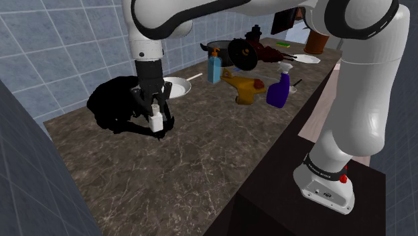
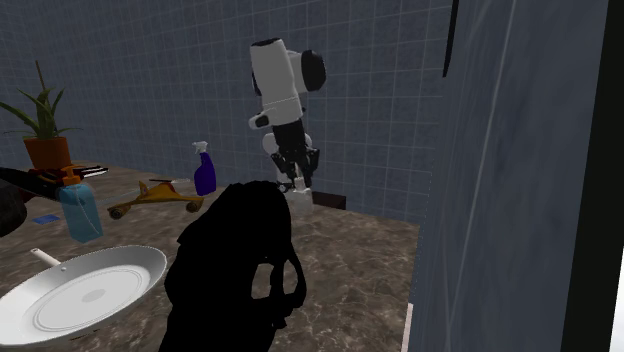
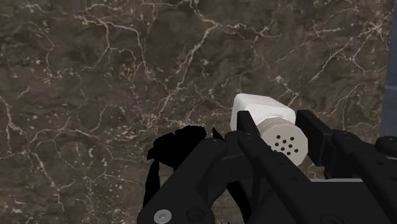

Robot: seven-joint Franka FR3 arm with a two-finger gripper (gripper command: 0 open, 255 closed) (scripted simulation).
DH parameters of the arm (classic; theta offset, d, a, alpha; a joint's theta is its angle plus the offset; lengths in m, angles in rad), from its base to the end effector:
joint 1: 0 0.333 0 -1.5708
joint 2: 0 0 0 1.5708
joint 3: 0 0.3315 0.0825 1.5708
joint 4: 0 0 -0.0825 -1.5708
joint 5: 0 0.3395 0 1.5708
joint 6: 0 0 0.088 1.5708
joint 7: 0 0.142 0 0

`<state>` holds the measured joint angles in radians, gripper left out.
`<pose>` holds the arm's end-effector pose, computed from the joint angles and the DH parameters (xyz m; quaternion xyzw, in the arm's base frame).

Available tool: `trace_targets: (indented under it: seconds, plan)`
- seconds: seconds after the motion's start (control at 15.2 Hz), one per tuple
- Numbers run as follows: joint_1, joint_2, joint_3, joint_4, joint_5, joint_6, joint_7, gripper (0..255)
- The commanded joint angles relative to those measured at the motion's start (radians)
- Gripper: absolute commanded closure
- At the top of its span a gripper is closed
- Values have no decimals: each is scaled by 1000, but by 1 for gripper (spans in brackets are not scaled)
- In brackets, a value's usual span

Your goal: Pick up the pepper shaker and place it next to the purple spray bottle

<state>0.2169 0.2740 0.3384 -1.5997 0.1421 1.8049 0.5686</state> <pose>0.5063 0.3110 0.4705 -0.9927 0.0295 0.0834 0.0816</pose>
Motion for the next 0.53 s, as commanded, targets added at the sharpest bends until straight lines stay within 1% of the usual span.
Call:
trace_targets:
  seconds: [0.0, 0.46]
  plan:
    - [0, -4, 0, 24, 0, -27, 4, 255]
    - [1, -4, 2, 116, -2, -119, 20, 255]
